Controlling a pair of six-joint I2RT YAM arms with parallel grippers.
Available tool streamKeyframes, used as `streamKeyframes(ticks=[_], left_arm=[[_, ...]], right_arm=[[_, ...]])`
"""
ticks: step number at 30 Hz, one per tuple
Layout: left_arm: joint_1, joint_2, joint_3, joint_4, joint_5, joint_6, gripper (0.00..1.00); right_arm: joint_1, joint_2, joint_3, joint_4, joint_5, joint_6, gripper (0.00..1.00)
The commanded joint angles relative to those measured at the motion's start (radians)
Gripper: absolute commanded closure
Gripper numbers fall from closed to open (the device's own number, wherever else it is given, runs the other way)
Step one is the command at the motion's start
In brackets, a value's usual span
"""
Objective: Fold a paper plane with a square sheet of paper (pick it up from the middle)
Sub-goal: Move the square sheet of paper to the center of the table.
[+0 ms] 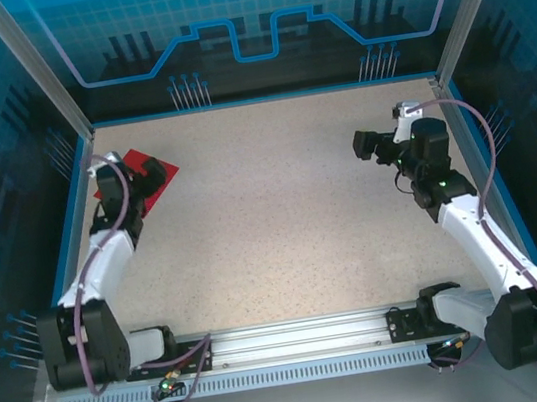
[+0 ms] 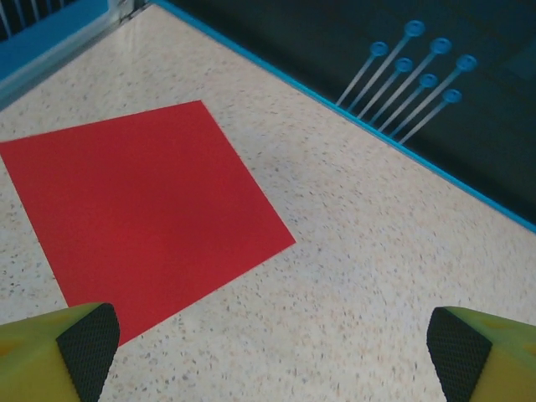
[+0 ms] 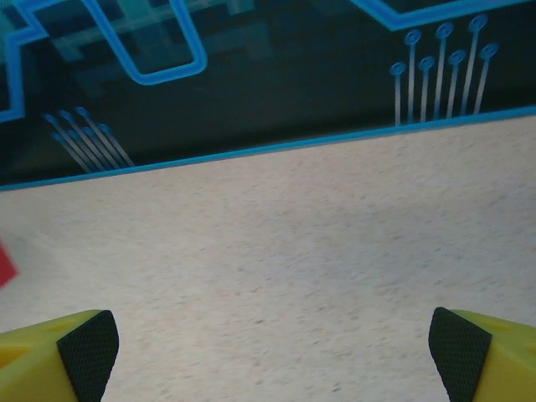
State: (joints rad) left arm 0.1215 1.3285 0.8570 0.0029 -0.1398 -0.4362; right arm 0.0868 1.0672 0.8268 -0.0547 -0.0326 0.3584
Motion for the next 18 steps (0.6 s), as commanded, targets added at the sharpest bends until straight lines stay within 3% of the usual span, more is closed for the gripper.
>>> streamKeyframes(ticks=[1, 4, 6, 13, 18], left_arm=[[0.031, 0.151, 0.112, -0.21, 0.131, -0.105, 0.01], [0.037, 0.314, 0.277, -0.287, 0.167, -0.124, 0.01], [0.038, 0.424, 0.382, -0.332, 0.203, -0.128, 0.02], [0.042, 0.627, 0.602, -0.418, 0.208, -0.151, 0.02], [0.061, 0.706, 0.638, -0.45, 0.243, -0.226, 0.01]], right_arm=[[0.013, 0.046, -0.019, -0.134, -0.266, 0.122, 0.01], [0.029, 0.118, 0.008, -0.148, -0.414, 0.134, 0.01], [0.051, 0.17, 0.033, -0.174, -0.442, 0.124, 0.01], [0.142, 0.216, 0.036, -0.218, -0.394, 0.085, 0.01], [0.15, 0.206, -0.011, -0.22, -0.364, 0.088, 0.01]])
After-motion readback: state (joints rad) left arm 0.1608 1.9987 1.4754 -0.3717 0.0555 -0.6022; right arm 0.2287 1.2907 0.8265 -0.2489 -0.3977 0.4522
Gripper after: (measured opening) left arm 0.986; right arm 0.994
